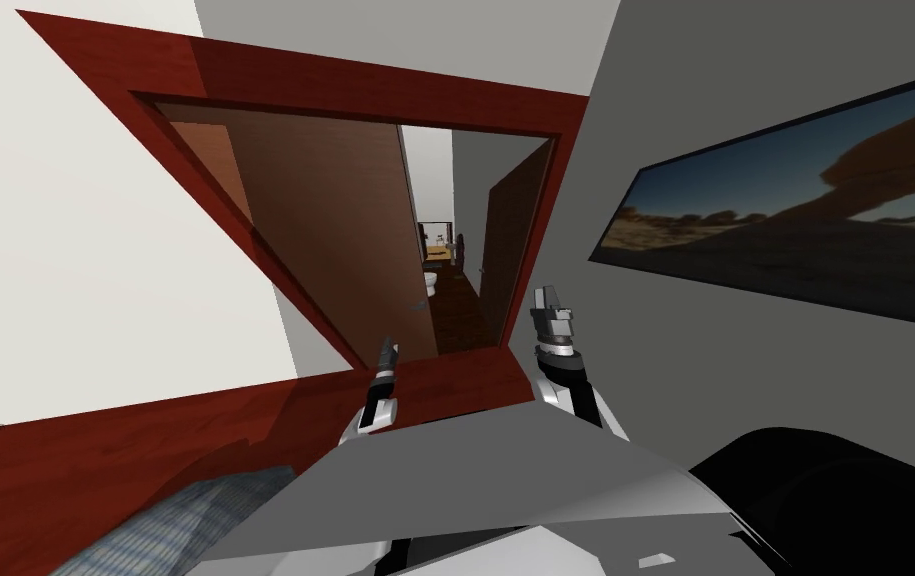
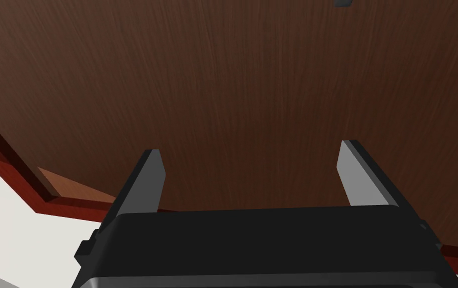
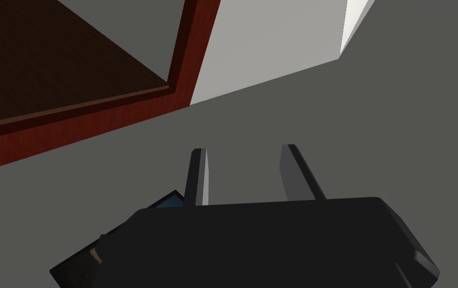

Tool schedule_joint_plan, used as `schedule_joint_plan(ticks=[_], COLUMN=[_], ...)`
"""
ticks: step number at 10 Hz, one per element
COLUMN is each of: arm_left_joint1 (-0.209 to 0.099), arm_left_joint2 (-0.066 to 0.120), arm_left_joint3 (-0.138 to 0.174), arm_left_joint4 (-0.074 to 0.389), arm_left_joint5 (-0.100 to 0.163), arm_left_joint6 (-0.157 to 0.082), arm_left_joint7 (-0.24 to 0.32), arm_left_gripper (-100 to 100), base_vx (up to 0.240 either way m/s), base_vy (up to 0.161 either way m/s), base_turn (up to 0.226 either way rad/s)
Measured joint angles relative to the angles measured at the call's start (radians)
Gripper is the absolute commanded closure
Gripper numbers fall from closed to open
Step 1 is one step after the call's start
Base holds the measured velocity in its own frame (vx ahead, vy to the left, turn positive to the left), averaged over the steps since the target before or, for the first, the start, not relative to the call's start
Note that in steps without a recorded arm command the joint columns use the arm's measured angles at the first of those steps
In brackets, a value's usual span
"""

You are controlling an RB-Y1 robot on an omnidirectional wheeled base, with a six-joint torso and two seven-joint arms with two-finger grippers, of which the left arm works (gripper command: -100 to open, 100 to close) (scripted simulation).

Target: Push the door open

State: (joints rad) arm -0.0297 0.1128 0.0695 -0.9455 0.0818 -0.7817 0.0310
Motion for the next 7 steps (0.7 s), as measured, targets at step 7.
schedule_joint_plan(ticks=[7], arm_left_joint1=[-0.074], arm_left_joint2=[0.0], arm_left_joint3=[-0.001], arm_left_joint4=[0.16], arm_left_joint5=[0.026], arm_left_joint6=[-0.018], arm_left_joint7=[-0.013], arm_left_gripper=[-100], base_vx=[0.099], base_vy=[0.009], base_turn=[-0.057])
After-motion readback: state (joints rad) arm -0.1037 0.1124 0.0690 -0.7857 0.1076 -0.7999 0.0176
